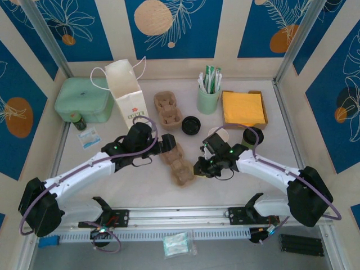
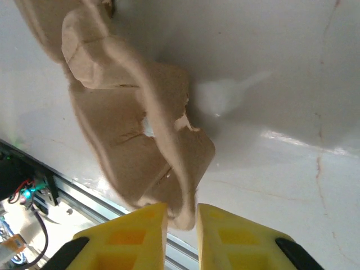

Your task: Pack the takeout coffee

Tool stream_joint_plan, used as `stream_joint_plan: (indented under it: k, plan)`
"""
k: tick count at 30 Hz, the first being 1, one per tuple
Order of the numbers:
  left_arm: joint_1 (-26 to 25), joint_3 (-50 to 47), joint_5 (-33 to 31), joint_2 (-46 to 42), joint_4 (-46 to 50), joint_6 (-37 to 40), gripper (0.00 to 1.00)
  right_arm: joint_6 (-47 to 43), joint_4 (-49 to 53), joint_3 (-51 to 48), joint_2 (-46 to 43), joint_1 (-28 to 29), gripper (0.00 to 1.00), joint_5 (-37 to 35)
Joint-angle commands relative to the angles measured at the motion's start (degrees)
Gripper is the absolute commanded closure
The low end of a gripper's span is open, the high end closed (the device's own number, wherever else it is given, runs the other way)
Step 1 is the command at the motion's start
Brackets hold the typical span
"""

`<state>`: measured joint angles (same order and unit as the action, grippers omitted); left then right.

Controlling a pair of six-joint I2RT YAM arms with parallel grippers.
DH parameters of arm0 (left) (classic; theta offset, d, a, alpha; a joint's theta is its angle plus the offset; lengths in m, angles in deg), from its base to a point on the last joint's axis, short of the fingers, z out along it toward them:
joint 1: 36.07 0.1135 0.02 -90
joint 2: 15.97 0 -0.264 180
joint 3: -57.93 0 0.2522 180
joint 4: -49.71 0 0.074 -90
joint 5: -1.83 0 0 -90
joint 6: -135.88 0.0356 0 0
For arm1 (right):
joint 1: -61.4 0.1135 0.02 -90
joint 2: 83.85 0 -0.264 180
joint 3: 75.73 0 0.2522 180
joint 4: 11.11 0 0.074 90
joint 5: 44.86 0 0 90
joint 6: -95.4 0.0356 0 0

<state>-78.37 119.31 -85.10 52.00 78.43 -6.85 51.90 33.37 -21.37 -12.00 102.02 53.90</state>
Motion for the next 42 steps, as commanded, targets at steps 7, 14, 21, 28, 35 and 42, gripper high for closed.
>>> stream_joint_plan:
  k: [7,14,21,28,35,42]
  plan:
    - [-0.1,0.8,-3.9,-3.4,3.2,1.4,0.00,-6.1,9.2,7.8,-1.2,2.5,0.75,-5.0]
    - [4.8,-0.4,-2.8,-6.1,5.3,2.7,0.01,-11.7,15.2,16.6,3.7,6.4,0.47,-11.2]
    - [12.2,-1.7,-0.2,-9.8,8.0,4.9,0.01,-16.6,18.6,23.9,10.3,10.3,0.29,-17.3]
    - [16.0,-2.1,1.3,-11.8,9.5,6.5,0.00,-24.1,18.1,30.6,13.6,16.0,0.16,-20.9]
    - [18.6,-2.5,2.0,-14.2,10.9,7.3,0.01,-30.9,20.1,36.8,17.7,18.9,0.19,-20.2]
    - [20.0,-2.6,2.1,-16.8,12.4,7.8,0.01,-29.9,22.1,40.3,21.6,19.4,0.01,-25.4]
